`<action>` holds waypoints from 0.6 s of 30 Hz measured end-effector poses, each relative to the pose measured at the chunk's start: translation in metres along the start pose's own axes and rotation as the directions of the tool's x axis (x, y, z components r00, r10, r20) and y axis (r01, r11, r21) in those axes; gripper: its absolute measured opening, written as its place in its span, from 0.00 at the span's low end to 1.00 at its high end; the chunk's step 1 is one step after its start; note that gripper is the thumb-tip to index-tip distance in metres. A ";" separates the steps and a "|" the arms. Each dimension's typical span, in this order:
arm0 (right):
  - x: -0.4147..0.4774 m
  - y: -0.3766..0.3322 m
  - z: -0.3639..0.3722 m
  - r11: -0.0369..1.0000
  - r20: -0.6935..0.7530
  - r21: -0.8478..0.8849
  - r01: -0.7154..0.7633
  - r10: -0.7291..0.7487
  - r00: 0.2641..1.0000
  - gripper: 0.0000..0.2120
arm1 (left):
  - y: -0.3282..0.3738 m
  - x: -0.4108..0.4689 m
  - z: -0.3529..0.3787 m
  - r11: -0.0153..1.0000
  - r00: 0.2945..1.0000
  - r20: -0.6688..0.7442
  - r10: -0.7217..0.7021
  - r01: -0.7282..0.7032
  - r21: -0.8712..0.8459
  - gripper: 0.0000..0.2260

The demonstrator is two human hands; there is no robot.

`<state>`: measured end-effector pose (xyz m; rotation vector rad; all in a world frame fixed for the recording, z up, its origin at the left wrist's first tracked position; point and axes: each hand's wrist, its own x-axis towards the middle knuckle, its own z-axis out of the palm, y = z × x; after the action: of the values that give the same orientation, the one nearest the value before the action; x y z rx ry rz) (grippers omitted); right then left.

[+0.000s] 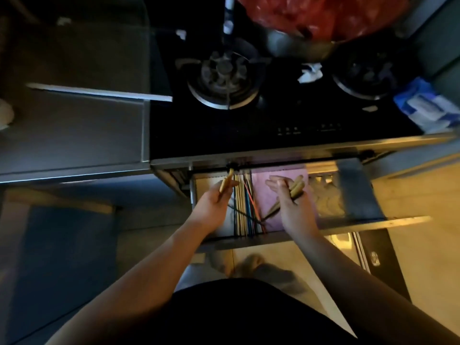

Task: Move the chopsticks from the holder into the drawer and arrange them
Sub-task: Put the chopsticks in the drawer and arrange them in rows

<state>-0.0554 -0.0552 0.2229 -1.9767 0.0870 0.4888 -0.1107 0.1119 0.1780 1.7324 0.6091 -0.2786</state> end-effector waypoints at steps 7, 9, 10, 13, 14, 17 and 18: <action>0.066 0.053 0.004 0.996 0.003 -0.008 -0.092 0.092 0.996 0.10 | -0.035 0.066 0.039 0.992 0.990 0.058 -0.126 0.124 0.030 0.11; 0.089 0.082 0.010 0.991 0.019 -0.020 -0.135 0.136 0.991 0.10 | -0.055 0.085 0.056 0.983 0.983 0.049 -0.179 0.177 0.041 0.12; 0.095 0.087 0.013 0.989 0.020 -0.032 -0.144 0.145 0.989 0.10 | -0.059 0.090 0.060 0.981 0.981 0.046 -0.190 0.188 0.046 0.12; 0.129 0.128 0.026 0.978 0.033 -0.048 -0.201 0.202 0.979 0.11 | -0.088 0.121 0.084 0.969 0.970 0.015 -0.243 0.242 0.041 0.11; 0.138 0.141 0.029 0.973 0.043 -0.061 -0.222 0.224 0.974 0.11 | -0.098 0.131 0.092 0.966 0.967 0.011 -0.255 0.254 0.048 0.11; 0.163 0.179 0.039 0.945 0.124 -0.207 -0.253 0.282 0.952 0.15 | -0.130 0.158 0.114 0.957 0.958 0.016 -0.287 0.286 0.053 0.11; 0.172 0.191 0.041 0.933 0.157 -0.262 -0.246 0.292 0.943 0.16 | -0.139 0.166 0.120 0.953 0.953 0.021 -0.301 0.300 0.050 0.10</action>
<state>0.0369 -0.0781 -0.0196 -2.1518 0.1872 0.9066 -0.0310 0.0583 -0.0503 1.6742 0.8524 -0.5338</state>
